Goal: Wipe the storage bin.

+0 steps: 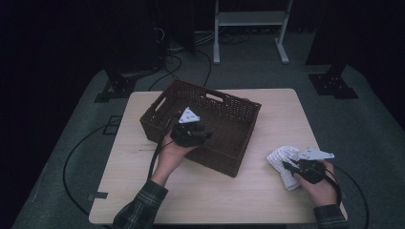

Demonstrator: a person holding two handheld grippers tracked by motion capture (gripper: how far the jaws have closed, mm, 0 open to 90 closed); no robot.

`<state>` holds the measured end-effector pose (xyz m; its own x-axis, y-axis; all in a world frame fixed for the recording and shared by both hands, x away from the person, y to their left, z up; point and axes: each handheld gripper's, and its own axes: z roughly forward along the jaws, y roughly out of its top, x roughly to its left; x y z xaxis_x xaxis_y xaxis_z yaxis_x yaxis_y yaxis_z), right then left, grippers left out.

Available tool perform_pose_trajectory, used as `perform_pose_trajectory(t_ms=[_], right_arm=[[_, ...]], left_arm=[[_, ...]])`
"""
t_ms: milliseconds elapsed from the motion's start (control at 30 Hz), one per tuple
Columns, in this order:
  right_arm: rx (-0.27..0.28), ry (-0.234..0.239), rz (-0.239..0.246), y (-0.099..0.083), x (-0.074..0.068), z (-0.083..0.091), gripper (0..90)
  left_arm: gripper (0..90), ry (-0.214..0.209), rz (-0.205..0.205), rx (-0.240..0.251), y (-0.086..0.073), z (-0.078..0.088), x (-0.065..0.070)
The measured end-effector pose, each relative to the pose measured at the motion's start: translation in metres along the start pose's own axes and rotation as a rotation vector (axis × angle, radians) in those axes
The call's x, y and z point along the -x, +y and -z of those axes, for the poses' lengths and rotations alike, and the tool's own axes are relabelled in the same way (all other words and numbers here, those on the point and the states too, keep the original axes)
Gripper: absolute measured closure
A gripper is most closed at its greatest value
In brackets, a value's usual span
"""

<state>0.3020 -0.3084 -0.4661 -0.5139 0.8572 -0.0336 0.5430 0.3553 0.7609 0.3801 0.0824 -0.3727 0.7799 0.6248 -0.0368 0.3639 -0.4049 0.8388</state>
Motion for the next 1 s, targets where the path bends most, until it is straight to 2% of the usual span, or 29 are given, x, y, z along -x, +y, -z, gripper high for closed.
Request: perform_pose_trajectory(t_ms=[167,333,500,633,733,800,867,1000], right_arm=[[0.001,0.001,0.003,0.000,0.000,0.000,77.9],[0.001,0.002,0.004,0.000,0.000,0.000,77.9],[0.002,0.003,0.002,0.000,0.001,0.000,77.9],[0.000,0.004,-0.002,0.000,0.000,0.000,77.9],[0.000,0.003,-0.001,0.000,0.000,0.000,77.9],[0.002,0.003,-0.002,0.000,0.000,0.000,77.9],[0.000,0.004,-0.001,0.000,0.000,0.000,77.9],[0.001,0.004,0.003,0.000,0.000,-0.001,77.9]], left_arm=[[57.9,-0.067,-0.026,-0.006,0.006,-0.013,0.025],[56.9,-0.112,-0.046,-0.011,0.010,-0.027,0.046],[56.8,-0.143,-0.074,-0.029,0.012,-0.038,0.061],[56.8,-0.162,-0.090,-0.050,0.011,-0.045,0.068],[56.8,-0.155,-0.108,-0.072,0.010,-0.051,0.073],[57.0,-0.150,-0.112,-0.070,0.010,-0.053,0.074],[58.8,-0.143,-0.107,-0.071,0.011,-0.054,0.075],[65.9,-0.155,-0.114,-0.084,0.011,-0.055,0.076]])
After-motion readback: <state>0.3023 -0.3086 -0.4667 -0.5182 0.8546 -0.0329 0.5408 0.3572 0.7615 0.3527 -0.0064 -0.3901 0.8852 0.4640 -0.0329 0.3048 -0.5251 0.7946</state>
